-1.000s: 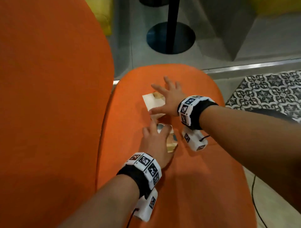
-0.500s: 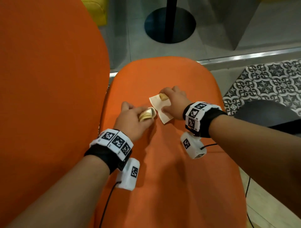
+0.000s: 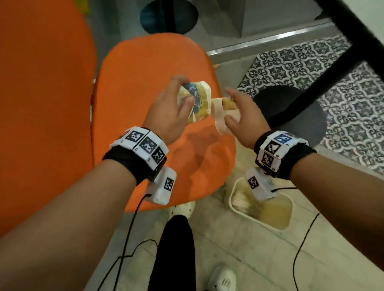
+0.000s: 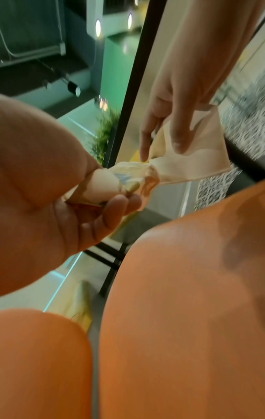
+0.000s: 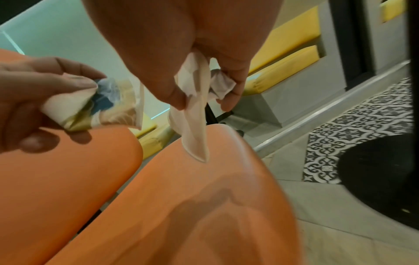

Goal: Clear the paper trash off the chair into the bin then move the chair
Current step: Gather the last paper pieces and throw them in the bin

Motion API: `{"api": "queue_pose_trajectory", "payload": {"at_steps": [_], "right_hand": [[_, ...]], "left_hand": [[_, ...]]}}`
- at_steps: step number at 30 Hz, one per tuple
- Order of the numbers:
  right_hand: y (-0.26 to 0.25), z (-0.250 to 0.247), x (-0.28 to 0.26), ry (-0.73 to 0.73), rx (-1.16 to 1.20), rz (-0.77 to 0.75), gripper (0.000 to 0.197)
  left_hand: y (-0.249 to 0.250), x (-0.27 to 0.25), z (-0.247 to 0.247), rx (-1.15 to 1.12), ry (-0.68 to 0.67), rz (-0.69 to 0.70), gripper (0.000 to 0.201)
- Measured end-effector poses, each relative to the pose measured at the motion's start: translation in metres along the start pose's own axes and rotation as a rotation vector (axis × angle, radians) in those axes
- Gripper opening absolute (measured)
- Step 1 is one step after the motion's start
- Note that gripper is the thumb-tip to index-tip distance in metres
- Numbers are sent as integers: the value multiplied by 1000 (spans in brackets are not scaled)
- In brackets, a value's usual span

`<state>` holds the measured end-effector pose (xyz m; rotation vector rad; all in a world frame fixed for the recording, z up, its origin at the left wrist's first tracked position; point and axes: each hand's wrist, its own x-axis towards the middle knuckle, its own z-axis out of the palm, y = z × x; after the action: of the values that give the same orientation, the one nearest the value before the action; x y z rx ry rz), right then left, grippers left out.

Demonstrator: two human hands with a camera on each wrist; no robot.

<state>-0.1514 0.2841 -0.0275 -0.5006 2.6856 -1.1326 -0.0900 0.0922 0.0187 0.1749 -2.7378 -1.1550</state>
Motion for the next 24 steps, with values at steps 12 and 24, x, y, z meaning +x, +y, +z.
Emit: {"api": "queue_pose_trajectory", "payload": {"at_steps": [12, 24], "right_hand": [[196, 12, -207, 83, -117, 321, 52], [328, 102, -223, -104, -246, 550, 64]], "left_hand": [[21, -137, 199, 153, -413, 234, 41], [-84, -151, 361, 353, -973, 80, 65]]}}
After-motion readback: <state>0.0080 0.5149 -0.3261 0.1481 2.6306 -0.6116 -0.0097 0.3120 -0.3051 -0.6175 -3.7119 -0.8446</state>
